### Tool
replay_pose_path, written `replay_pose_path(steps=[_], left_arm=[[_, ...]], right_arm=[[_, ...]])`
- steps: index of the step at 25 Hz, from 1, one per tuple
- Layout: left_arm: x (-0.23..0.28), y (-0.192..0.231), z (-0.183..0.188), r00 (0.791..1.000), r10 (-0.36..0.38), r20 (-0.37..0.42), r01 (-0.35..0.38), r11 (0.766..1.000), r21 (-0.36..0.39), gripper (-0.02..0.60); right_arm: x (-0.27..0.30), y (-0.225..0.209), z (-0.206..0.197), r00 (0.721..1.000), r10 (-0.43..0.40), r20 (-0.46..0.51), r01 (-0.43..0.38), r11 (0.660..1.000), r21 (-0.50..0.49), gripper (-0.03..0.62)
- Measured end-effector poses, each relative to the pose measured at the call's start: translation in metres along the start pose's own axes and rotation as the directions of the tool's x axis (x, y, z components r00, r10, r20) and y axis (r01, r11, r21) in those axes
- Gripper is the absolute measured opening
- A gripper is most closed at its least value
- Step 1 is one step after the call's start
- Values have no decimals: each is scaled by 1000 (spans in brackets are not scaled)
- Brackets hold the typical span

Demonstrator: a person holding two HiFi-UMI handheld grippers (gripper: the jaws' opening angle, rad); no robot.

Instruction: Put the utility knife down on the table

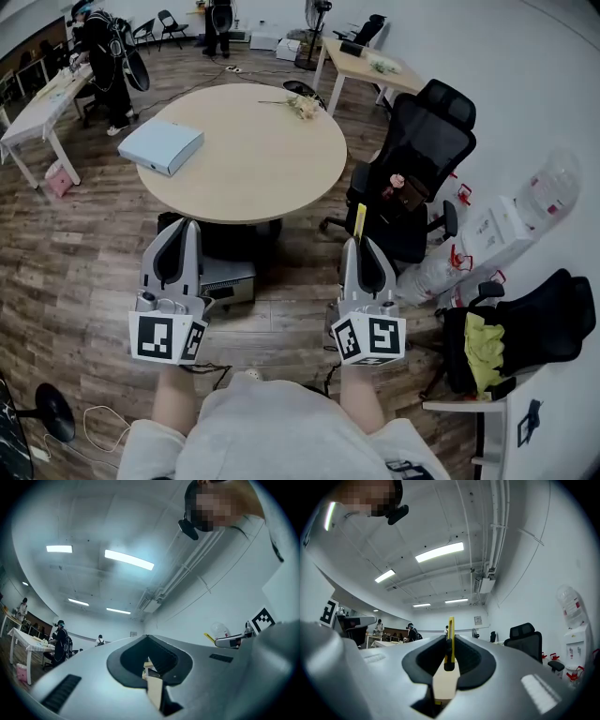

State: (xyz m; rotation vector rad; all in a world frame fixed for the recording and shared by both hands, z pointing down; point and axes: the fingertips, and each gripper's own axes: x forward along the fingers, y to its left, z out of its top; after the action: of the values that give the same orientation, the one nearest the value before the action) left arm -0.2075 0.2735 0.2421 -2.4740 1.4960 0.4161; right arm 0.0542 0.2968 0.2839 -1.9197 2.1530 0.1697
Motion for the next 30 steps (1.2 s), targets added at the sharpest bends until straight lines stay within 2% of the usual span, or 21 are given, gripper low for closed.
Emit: replay_pose_path(steps=[5,11,15,22,30], left_arm=[[9,19,-10,1000,-23,4,23,999,-25,8],[28,27,-18,999,-45,7,45,998,-39,8],[45,35,-28,999,-35,7,35,998,-44,8],[96,39,-46,1000,-12,4,12,999,-34,8],[175,35,-62,1000,13,15,-12,1000,-22,8]], right_arm=[[11,13,-5,1000,-15,4,15,1000,-16,67],[29,7,-10,999,-37,-13,36,999,-34,67],[49,-1,-17,999,-34,-14,33,999,-30,67],[100,-34,-27,1000,-28,-4,28,1000,-1,67],[171,-78,-33,1000,13,1,-13,1000,4,67]])
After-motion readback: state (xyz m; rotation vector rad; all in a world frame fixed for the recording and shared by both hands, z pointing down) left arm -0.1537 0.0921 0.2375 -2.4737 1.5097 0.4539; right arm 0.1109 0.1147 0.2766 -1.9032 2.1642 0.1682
